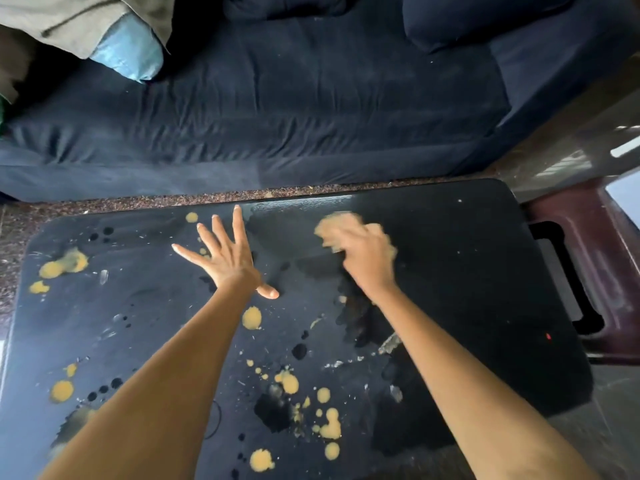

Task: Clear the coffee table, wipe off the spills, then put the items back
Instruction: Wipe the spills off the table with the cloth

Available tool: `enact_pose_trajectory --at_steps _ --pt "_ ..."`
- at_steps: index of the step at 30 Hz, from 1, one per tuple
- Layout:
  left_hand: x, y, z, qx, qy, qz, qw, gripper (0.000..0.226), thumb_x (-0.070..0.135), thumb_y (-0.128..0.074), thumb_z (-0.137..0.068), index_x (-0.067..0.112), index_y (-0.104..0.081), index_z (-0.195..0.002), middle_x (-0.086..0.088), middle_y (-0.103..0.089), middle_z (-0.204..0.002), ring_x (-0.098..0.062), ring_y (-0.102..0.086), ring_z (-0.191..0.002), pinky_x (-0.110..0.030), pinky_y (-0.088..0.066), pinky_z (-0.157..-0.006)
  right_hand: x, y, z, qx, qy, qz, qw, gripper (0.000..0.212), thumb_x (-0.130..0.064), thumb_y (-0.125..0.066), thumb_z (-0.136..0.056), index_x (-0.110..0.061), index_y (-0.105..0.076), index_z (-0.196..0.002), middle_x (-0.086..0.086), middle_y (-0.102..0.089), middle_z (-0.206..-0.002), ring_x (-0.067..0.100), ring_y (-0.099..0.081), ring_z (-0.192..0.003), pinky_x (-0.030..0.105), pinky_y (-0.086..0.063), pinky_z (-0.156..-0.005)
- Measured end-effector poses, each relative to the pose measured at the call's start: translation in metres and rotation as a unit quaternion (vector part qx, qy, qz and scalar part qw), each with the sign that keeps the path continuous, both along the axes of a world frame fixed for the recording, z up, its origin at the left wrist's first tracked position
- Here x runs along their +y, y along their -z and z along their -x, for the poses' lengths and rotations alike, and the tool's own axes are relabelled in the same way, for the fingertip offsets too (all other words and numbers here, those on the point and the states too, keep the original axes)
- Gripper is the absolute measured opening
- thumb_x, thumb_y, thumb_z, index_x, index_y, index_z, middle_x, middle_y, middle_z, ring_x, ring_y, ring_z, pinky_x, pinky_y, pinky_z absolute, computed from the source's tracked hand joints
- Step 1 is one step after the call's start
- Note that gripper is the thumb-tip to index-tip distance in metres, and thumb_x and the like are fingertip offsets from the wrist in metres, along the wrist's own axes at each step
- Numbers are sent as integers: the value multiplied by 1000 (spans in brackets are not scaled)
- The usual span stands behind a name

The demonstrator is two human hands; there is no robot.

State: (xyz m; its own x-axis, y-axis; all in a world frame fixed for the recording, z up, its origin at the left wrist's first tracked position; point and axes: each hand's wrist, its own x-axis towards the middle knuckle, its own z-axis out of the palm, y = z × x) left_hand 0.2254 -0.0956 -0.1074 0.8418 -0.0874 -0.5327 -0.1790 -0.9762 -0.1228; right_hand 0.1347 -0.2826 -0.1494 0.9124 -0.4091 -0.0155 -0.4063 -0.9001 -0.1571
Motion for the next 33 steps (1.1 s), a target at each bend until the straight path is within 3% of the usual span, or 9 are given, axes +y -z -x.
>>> enact_pose_trajectory --at_steps 5,7,12,16,20,22,28,31,33 --pt "-1 0 13 -51 20 14 998 159 58 -84 -45 23 41 -136 -9 10 -158 -32 8 -146 -71 -1 -105 5 -2 2 -34 381 -77 921 41 -9 -53 -84 -31 -60 -117 11 -49 -120 33 -47 -95 38 -39 -78" --pt "-1 0 17 -61 16 21 998 157 58 -84 -46 23 40 -137 -8 7 -158 -31 5 -146 -71 -2 -105 55 -9 -7 -77 336 -110 932 39 -6 -60 -77 -25 -64 -111 13 -53 -110 34 -51 -89 38 -43 -75" --pt "11 3 19 -39 14 75 996 152 54 -85 -50 25 33 -142 -8 6 -158 -29 6 -146 -71 -1 -105 91 2 24 -79 -114 -38 990 52 1 -75 -62 -31 -70 -103 -5 -64 -119 23 -52 -74 27 -38 -62" --pt "23 6 23 -11 21 118 993 145 54 -82 -54 23 27 -144 -7 4 -158 -30 7 -146 -71 0 -105 27 -4 64 -44 92 -14 995 52 2 -67 -69 -32 -68 -107 1 -62 -104 30 -52 -78 34 -43 -62" --pt "40 4 25 -17 36 165 985 127 54 -74 -67 20 17 -148 -5 -2 -158 -28 6 -147 -70 3 -106 46 1 49 -50 353 -30 934 48 1 -56 -73 -25 -64 -113 9 -55 -124 35 -47 -88 40 -35 -73" --pt "48 4 24 -34 31 194 980 107 53 -62 -79 17 10 -150 -5 -7 -157 -27 4 -147 -68 5 -107 92 5 37 -78 332 -50 939 47 1 -57 -69 -27 -67 -106 9 -58 -113 32 -48 -85 37 -33 -71" --pt "60 5 38 -28 34 210 977 80 50 -42 -93 12 -1 -151 -6 -17 -155 -27 -1 -147 -68 5 -109 122 -1 81 -37 -111 1 993 65 0 -75 -61 -33 -63 -116 -4 -61 -122 21 -52 -77 32 -47 -63" --pt "51 4 50 -22 52 209 976 79 51 -41 -93 11 -5 -150 -8 -20 -153 -27 -3 -146 -67 4 -109 62 -9 109 -8 63 19 998 57 -2 -68 -62 -40 -65 -103 0 -63 -94 24 -52 -70 27 -39 -52" --pt "49 7 55 -25 73 206 976 78 51 -41 -93 11 -7 -150 -8 -19 -153 -26 -4 -146 -67 3 -109 43 -5 111 10 224 2 974 56 -3 -58 -72 -40 -58 -115 5 -59 -107 28 -48 -83 33 -39 -64"
